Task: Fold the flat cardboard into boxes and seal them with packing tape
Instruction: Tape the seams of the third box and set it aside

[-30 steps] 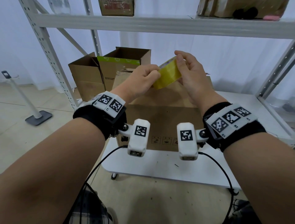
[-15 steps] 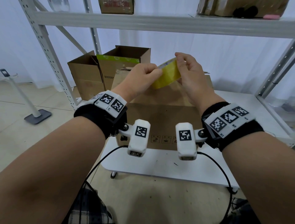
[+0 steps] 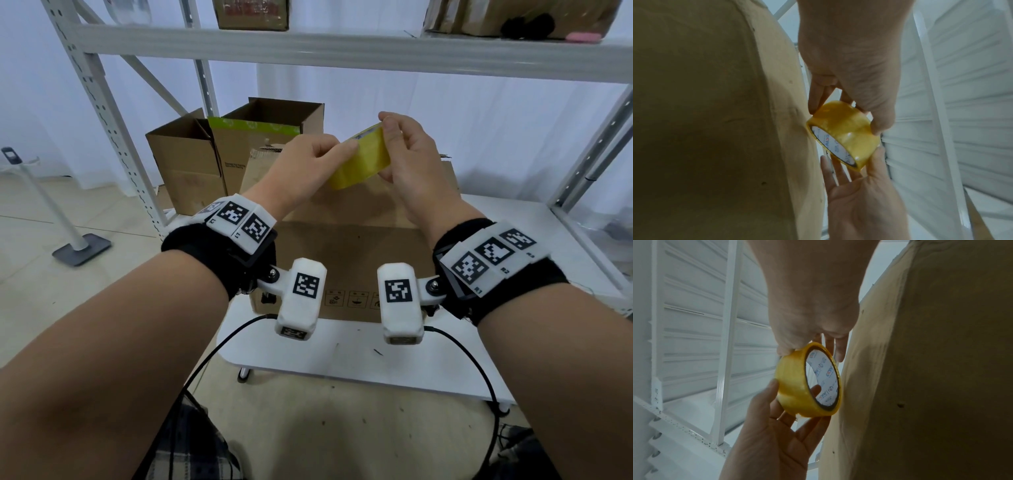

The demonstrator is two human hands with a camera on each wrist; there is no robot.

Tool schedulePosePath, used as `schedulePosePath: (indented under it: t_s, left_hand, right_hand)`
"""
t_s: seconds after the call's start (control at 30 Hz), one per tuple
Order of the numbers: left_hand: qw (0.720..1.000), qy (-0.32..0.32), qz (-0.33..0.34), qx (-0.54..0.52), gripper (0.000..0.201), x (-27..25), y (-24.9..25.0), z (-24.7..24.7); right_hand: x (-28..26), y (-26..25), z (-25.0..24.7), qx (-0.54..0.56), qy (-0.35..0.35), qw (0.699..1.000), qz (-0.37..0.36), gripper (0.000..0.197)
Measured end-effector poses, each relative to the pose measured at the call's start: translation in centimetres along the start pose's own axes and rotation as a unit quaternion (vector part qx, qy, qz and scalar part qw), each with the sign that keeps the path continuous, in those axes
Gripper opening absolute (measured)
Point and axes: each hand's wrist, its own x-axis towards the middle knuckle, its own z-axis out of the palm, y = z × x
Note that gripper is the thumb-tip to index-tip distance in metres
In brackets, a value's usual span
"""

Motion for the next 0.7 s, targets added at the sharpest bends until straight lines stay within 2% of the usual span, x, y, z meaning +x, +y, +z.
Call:
schedulePosePath:
  t_s: [0.07, 0.2, 0.33, 0.47, 0.6, 0.7]
  left_hand:
    - [1.000, -0.007, 0.001, -0.001, 0.064, 0.0, 0.0, 0.0]
    - [0.999, -0.008, -0.021, -0.034, 0.048, -0.2, 0.2, 0.0]
    - [0.992, 0.008, -0.068, -0.104, 0.023, -0.2, 0.7, 0.5]
    - [0.987, 0.001, -0.085, -0.138, 0.023, -0.2, 1.0, 0.8]
    - [0.985, -0.011, -0.098, -0.144, 0.015, -0.1, 0.7, 0.5]
    - [0.977, 0.002, -0.120, -0.176, 0.019, -0.1, 0.8, 0.5]
  right_hand:
    - [-0.1, 0.0, -0.1, -0.003, 0.000, 1.000, 0.010, 0.034]
    - [-0.4, -0.2, 0.0, 0.004, -0.019, 0.999, 0.031, 0.034]
    - [-1.0, 0.6, 0.1, 0.005, -0.059, 0.998, 0.012, 0.054]
    - [-1.0, 1.2, 0.1, 0.025, -0.034, 0.999, 0.022, 0.074]
    - [-0.8, 0.8, 0.1, 0.045, -0.035, 0.997, 0.042, 0.085]
    - [-0.7, 0.5, 0.3, 0.039, -0.032, 0.998, 0.034, 0.088]
